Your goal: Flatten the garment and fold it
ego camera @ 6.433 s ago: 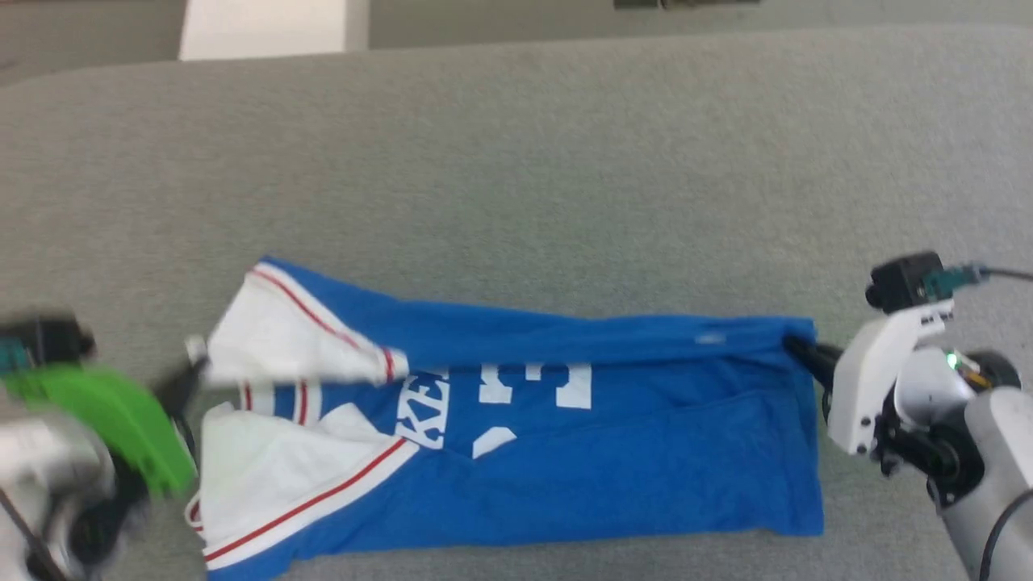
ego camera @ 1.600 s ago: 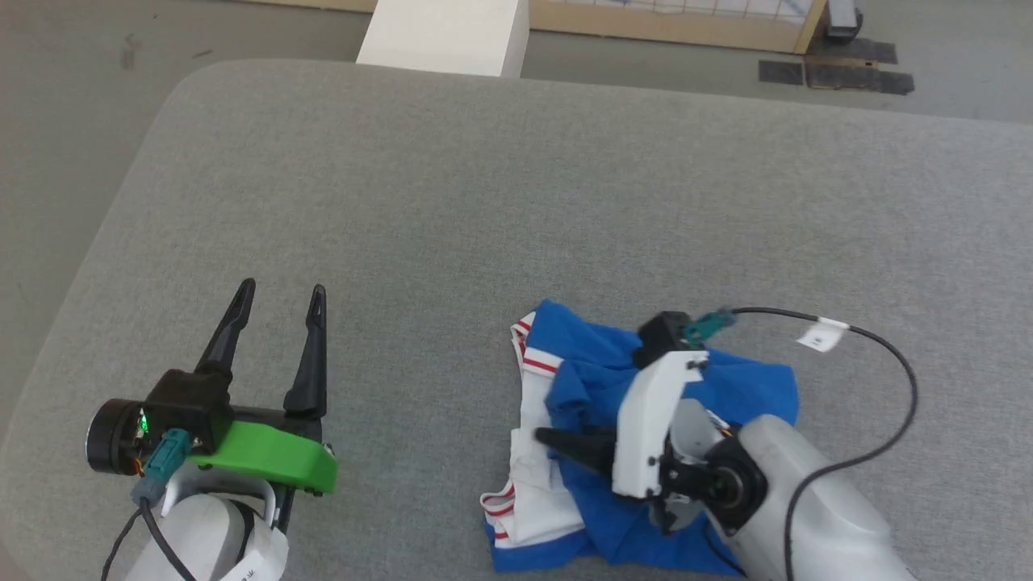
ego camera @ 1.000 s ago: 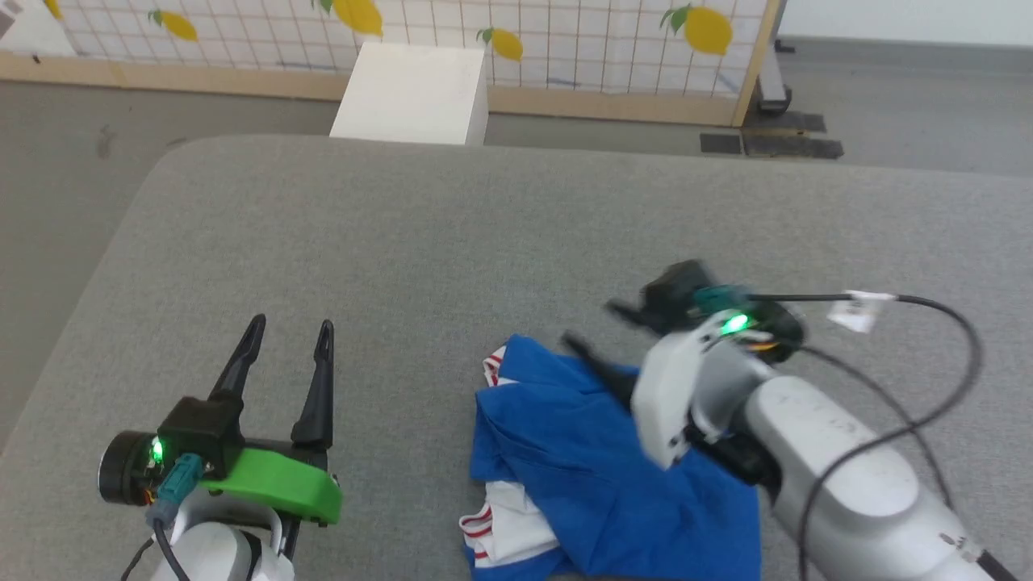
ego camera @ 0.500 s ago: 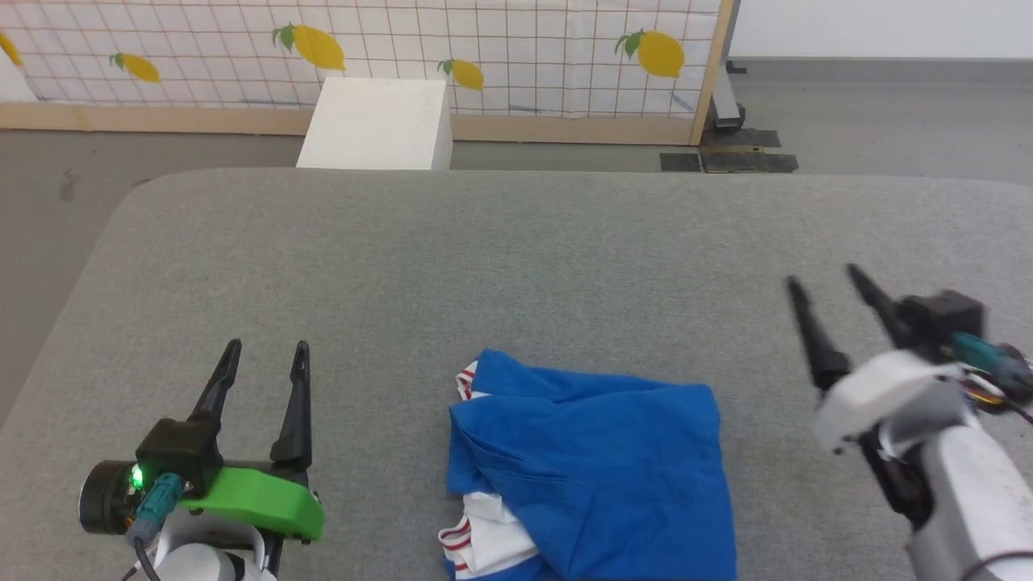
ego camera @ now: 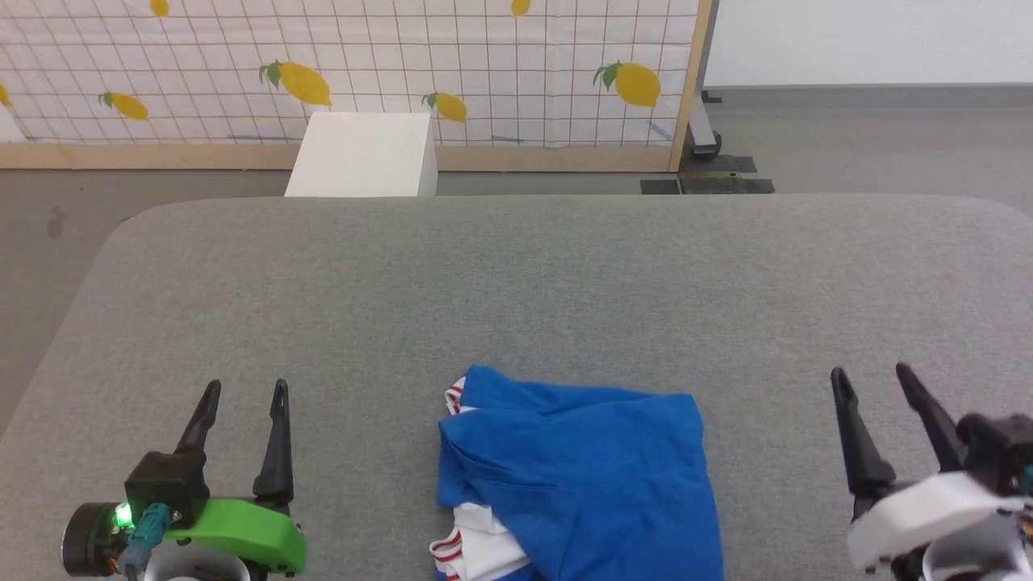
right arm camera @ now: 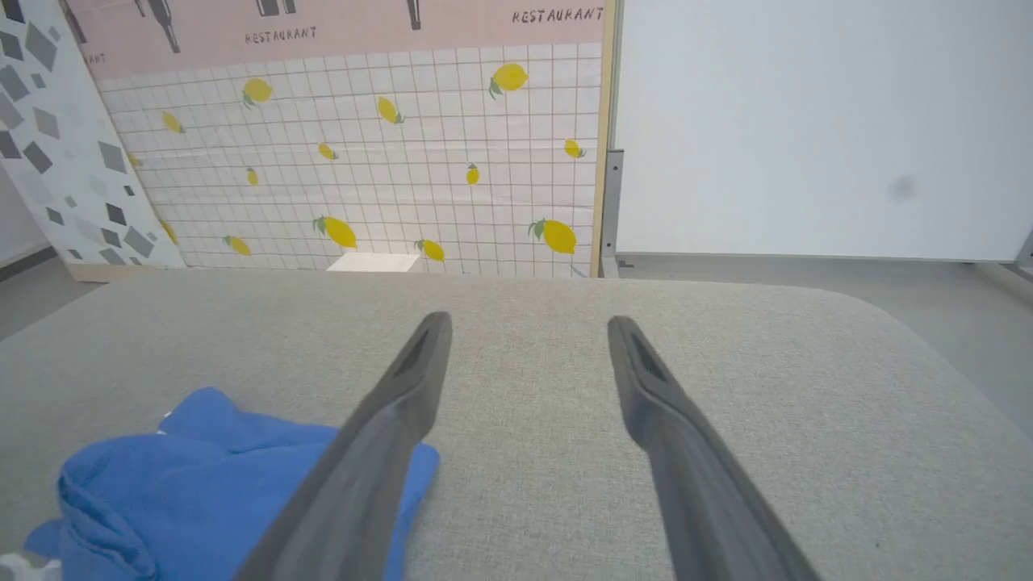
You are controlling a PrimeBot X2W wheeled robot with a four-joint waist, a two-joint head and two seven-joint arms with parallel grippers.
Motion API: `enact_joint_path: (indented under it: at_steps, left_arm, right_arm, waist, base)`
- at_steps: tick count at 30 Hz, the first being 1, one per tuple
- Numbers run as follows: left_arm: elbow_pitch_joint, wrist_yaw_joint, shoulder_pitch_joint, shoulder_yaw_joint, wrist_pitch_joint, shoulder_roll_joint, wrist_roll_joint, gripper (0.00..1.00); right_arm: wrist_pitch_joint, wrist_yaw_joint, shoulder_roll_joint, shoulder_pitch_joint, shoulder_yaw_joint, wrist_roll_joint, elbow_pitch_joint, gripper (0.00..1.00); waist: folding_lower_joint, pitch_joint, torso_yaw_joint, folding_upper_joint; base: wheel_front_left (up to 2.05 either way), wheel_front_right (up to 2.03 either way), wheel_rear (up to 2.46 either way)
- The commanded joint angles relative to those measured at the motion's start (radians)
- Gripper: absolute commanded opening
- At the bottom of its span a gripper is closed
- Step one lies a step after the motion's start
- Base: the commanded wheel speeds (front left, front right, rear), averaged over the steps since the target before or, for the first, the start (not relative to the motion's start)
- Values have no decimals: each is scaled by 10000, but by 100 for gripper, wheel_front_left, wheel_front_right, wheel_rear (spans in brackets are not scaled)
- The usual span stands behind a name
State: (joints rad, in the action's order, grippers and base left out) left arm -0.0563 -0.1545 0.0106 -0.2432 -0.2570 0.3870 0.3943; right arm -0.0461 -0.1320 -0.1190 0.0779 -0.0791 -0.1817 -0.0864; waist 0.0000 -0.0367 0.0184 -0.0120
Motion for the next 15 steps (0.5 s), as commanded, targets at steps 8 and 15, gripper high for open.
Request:
enact_joint_path:
  at_steps: [8, 15]
  left_arm:
    - [-209, 151, 225, -74, 70, 46, 183, 100]
    - [-276, 219, 233, -87, 187, 24, 372, 100]
  right_arm:
    - [-572, 13, 512, 1279, 121, -165, -1252, 100]
    - [-708, 13, 636, 1332, 212, -193, -1479, 100]
  waist:
    - [0, 80, -113, 120]
    - [0, 281, -221, 120]
  base:
    - [0, 0, 0]
    - [0, 0, 0]
